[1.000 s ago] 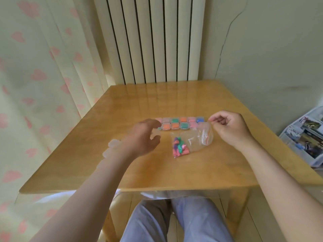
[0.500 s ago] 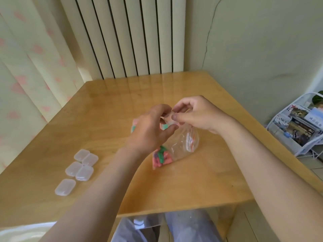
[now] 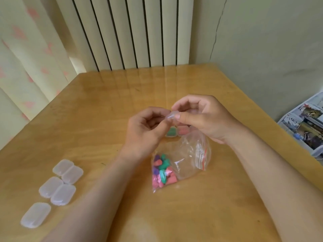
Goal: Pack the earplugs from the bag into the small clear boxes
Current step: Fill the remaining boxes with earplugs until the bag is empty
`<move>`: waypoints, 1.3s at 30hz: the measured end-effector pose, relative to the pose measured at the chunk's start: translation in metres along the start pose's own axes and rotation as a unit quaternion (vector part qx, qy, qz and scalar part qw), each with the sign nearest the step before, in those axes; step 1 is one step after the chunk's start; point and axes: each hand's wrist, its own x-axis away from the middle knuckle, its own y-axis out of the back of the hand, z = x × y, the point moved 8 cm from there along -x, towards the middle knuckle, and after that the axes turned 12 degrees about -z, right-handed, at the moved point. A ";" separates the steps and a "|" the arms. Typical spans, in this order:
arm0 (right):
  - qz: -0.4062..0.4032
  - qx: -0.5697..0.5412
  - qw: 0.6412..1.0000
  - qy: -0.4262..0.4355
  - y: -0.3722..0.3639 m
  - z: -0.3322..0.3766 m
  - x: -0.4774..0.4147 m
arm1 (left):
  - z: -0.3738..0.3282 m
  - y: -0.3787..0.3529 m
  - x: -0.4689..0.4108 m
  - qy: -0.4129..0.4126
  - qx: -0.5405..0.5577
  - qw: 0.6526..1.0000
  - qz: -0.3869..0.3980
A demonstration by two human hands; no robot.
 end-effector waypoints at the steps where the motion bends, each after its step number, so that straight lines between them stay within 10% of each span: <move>1: -0.002 0.005 1.000 0.001 -0.002 0.000 0.001 | 0.000 0.000 0.001 -0.005 0.001 1.000 0.003; 13: -0.015 0.028 0.998 0.048 -0.003 0.003 0.008 | -0.004 0.002 0.005 -0.040 -0.016 0.999 0.002; 24: -0.051 0.048 0.992 0.109 0.020 0.021 0.009 | 0.012 0.017 -0.002 0.094 0.042 0.994 -0.035; 32: 0.110 0.239 0.964 -0.043 0.044 -0.003 0.029 | 0.029 0.015 0.003 0.110 -0.040 0.993 0.006; 39: 0.097 0.243 0.964 -0.040 0.025 -0.006 0.031 | 0.032 0.016 0.007 0.103 -0.090 0.991 -0.001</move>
